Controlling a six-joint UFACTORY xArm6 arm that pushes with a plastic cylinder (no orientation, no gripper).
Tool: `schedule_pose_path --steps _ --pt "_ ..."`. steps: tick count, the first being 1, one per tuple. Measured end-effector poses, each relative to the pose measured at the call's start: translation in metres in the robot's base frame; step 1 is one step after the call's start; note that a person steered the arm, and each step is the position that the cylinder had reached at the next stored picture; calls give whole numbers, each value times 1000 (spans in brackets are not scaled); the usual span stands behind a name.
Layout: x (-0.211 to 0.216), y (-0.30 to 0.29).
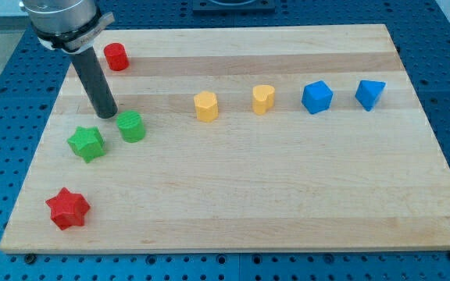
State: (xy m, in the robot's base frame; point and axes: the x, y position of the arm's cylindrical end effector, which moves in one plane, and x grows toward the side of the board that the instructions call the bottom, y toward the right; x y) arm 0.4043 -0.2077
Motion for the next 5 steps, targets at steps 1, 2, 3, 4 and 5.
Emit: schedule_pose_path --steps 1,2,3,4,5 --pt "0 2" --pt "27 57" --pt "60 129" --pt "80 163" --pt "65 179"
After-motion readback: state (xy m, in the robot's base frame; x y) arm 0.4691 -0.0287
